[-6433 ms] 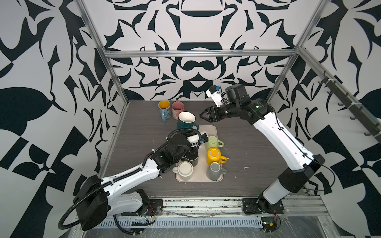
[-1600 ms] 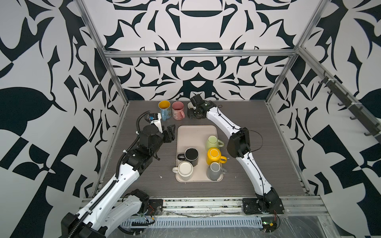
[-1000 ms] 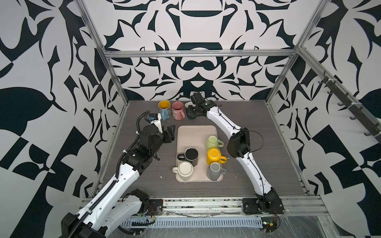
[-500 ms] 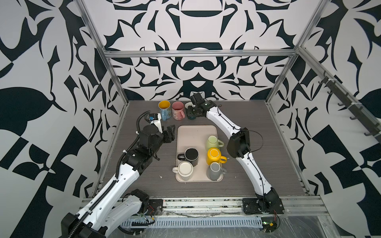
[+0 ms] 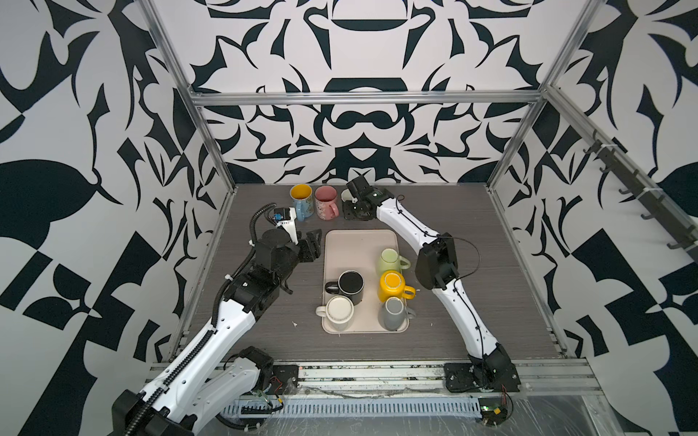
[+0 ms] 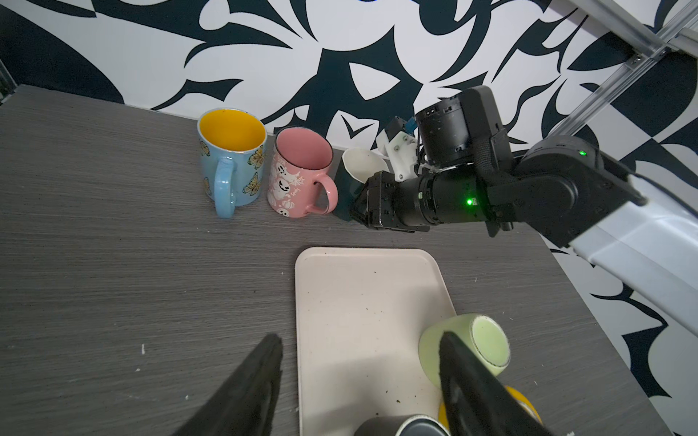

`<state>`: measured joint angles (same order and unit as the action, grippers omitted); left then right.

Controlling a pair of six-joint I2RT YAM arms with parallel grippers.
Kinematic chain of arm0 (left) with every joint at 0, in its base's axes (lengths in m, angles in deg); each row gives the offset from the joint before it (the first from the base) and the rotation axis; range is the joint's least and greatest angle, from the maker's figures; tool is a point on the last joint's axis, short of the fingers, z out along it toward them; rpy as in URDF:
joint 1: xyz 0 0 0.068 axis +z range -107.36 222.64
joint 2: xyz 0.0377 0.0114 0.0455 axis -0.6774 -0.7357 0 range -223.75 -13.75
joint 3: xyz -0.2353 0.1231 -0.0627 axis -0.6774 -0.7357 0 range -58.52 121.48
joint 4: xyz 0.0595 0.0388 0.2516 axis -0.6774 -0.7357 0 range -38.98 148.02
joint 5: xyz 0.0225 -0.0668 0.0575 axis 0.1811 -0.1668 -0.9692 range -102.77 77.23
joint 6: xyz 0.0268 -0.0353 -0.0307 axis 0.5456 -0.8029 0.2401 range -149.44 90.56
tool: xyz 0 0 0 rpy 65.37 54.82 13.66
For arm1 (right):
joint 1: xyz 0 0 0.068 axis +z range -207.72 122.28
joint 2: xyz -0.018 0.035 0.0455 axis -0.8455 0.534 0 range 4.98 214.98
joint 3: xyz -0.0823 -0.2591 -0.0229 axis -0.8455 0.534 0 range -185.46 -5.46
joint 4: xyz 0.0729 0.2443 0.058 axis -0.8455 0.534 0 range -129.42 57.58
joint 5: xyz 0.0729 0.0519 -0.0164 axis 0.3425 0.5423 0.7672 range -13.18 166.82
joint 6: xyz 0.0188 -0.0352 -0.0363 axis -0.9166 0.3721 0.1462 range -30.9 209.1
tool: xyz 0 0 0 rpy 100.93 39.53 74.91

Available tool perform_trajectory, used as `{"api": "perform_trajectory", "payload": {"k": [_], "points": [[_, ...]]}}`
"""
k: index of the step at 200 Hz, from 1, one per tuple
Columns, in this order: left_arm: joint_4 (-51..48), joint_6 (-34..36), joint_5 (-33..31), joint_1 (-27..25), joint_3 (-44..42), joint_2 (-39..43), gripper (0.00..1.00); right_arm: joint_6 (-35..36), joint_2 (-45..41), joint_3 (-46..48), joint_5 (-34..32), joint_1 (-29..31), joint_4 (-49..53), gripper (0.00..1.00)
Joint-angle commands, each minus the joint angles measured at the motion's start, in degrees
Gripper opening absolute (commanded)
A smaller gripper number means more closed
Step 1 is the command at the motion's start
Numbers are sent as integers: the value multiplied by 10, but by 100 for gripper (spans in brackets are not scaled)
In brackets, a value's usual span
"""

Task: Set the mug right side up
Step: 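Release the green mug and withdraw both grippers toward the tray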

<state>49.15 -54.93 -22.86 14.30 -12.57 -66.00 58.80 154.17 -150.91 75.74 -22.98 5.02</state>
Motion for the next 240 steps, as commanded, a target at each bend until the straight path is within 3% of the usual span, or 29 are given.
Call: {"api": "perform_trajectory", "payload": {"k": [1,62,120,125,129,133,178,240], "points": [[-1,-3,6,3,6,6,69,-2,-55,9,1,3,-7,43],[5,-5,8,3,2,2,69,18,-120,74,-5,10,-24,49],[11,13,4,3,7,4,70,30,-235,191,-61,12,1,49],[13,15,4,3,9,3,71,34,-255,207,-67,12,5,50],[15,18,4,3,10,1,71,36,-267,216,-71,12,11,64],[16,20,3,3,12,-2,71,38,-279,224,-77,13,18,68],[24,37,30,4,66,-73,74,51,-452,342,-149,25,63,69],[77,-5,85,4,84,-145,75,-47,-776,618,-181,38,2,69]]}}
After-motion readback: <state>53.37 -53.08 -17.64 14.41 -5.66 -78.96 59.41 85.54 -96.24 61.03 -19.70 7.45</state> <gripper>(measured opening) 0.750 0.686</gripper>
